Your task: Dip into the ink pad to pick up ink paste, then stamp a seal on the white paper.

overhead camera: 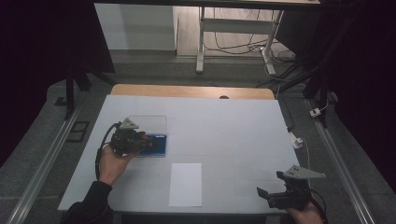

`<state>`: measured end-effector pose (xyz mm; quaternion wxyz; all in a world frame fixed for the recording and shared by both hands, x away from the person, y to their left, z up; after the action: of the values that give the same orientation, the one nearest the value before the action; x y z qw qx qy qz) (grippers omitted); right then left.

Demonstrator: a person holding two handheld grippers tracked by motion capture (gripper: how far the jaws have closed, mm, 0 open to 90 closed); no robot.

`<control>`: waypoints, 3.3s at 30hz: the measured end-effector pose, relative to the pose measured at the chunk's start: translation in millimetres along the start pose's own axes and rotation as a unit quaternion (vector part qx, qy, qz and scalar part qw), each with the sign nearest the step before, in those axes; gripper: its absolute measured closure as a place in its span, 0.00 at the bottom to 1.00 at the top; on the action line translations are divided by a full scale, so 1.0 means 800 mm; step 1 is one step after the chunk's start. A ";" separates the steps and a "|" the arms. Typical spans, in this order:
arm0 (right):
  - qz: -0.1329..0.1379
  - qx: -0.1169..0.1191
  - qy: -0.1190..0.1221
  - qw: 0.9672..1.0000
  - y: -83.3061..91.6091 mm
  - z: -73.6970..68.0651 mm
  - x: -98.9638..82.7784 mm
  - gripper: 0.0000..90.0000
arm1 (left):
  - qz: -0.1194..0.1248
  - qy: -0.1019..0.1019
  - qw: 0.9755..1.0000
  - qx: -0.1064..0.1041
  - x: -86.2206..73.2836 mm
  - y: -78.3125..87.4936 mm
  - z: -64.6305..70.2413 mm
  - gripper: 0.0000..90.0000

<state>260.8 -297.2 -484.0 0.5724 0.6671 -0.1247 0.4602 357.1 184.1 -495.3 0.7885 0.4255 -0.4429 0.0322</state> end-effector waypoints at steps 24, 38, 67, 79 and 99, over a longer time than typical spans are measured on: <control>0.002 0.001 -0.001 1.000 0.001 0.001 0.000 0.01 | 0.002 -0.029 0.999 -0.036 0.009 0.009 0.038 0.65; 0.001 0.000 -0.001 1.000 0.000 0.000 0.000 0.01 | -0.007 -0.047 0.997 -0.068 0.013 0.000 0.066 0.65; 0.000 0.000 0.001 1.000 0.000 0.000 0.000 0.01 | -0.052 -0.102 0.985 -0.132 0.014 -0.048 0.127 0.65; 0.000 0.001 0.001 1.000 0.000 0.000 0.000 0.01 | -0.071 -0.119 0.980 -0.141 0.008 -0.068 0.144 0.65; 0.000 0.001 0.001 1.000 0.000 0.000 0.000 0.01 | -0.106 -0.130 0.975 -0.148 -0.010 -0.092 0.154 0.65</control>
<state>260.8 -297.2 -484.3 0.5722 0.6671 -0.1239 0.4607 300.7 53.4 -518.6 0.7775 0.3489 -0.4937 -0.1734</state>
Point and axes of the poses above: each handheld gripper's, and its own axes: y roughly backward along the jaws, x roughly out of its top, z roughly to its right, the point moved 4 cm from there along -y, roughly forward along the jaws, and after that the axes turned 14 degrees about -x, right-handed, at the moved point
